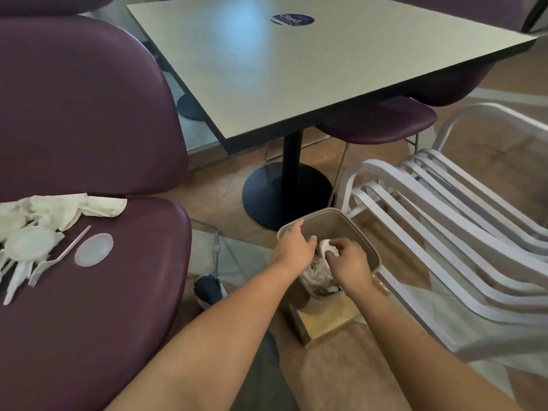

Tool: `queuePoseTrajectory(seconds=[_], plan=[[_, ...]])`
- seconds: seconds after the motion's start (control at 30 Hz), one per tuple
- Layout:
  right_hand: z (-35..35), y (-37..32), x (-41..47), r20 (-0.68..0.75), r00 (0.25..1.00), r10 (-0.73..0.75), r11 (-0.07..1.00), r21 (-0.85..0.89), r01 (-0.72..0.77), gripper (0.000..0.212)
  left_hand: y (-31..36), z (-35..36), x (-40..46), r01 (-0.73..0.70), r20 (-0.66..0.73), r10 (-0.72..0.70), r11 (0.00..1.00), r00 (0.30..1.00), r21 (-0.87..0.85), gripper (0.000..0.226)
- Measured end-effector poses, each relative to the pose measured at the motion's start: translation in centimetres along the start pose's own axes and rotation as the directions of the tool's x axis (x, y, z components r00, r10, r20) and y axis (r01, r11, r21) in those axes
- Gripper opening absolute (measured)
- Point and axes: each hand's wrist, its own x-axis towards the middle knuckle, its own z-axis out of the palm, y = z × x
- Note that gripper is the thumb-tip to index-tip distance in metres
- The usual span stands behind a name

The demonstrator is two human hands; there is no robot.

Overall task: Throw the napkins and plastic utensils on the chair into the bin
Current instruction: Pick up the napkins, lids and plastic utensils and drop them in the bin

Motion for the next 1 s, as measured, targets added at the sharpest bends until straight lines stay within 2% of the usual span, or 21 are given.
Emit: queuePoseTrajectory(seconds=[0.17, 0.33, 0.47, 0.6, 0.87, 1.0], plan=[[1.0, -3.8, -0.5, 0.064, 0.992, -0.105, 0.994, 0.03, 0.103, 0.033, -0.8, -5.5, -1.2, -0.045, -0.081, 0.042, 0.998, 0.996, -0.035, 0.046], [3.6, -9.5, -1.7, 0.109, 0.97, -0.216, 0.973, 0.108, 0.205, 0.026, -2.6, -12.7, -3.0, -0.039, -0.219, 0.027, 0.998, 0.975, -0.047, 0.028], [6.5, -14.0, -3.4, 0.145, 0.937, -0.318, 0.945, 0.123, 0.302, 0.02, -5.4, -18.0, -4.9, 0.037, -0.315, -0.031, 0.999, 0.949, 0.014, 0.024], [10.1, -18.6, -5.8, 0.209, 0.899, -0.385, 0.921, 0.154, 0.358, 0.02, -9.1, -22.6, -7.0, 0.102, -0.417, -0.098, 0.995, 0.904, -0.012, 0.021], [17.7, -25.1, -9.4, 0.302, 0.832, -0.465, 0.885, 0.126, 0.449, 0.022, -18.4, -29.2, -9.6, 0.267, -0.494, -0.256, 0.963, 0.831, -0.049, 0.022], [20.6, -27.0, -10.3, 0.333, 0.821, -0.464, 0.882, 0.086, 0.464, 0.022, -22.0, -31.7, -9.9, 0.347, -0.542, -0.274, 0.937, 0.795, 0.035, 0.026]])
